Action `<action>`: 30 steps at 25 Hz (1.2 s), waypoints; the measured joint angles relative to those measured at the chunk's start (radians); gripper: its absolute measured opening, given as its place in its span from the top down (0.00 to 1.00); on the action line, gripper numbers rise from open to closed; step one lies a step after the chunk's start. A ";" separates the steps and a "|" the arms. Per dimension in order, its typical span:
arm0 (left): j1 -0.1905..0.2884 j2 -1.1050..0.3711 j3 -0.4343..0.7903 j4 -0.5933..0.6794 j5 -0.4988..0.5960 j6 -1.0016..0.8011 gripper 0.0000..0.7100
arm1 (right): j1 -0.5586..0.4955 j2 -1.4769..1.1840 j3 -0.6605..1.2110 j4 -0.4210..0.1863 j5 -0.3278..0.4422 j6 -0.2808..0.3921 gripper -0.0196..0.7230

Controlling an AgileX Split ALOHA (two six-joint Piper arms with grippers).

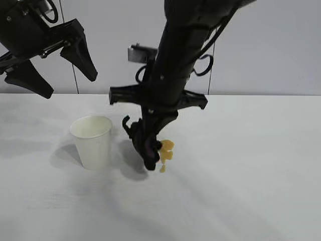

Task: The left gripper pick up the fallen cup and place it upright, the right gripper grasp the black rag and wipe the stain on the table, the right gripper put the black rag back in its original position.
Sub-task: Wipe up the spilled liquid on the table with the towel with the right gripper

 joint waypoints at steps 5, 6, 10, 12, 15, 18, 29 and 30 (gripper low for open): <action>0.000 0.000 0.000 0.001 0.002 0.000 0.02 | 0.000 0.055 -0.003 -0.121 0.005 0.094 0.89; 0.000 0.000 0.000 0.002 0.002 0.000 0.02 | -0.001 0.056 -0.004 -0.163 0.005 0.121 0.89; 0.000 0.000 0.000 0.017 0.003 0.000 0.02 | -0.052 0.068 -0.008 -0.297 -0.002 0.222 0.89; 0.000 0.000 0.000 0.018 0.004 0.000 0.02 | -0.097 0.076 -0.015 -0.314 -0.008 0.238 0.89; 0.000 0.000 0.000 0.018 0.006 0.000 0.02 | -0.147 0.080 -0.020 -0.319 -0.012 0.243 0.89; 0.000 0.000 0.000 0.019 0.006 0.000 0.02 | -0.161 0.080 -0.020 -0.303 -0.012 0.245 0.89; 0.000 0.000 0.000 0.019 0.007 0.000 0.02 | 0.069 0.087 -0.020 -0.147 -0.075 0.171 0.90; 0.000 0.000 0.000 0.019 0.007 0.000 0.02 | 0.079 0.089 -0.020 -0.143 -0.084 0.170 0.91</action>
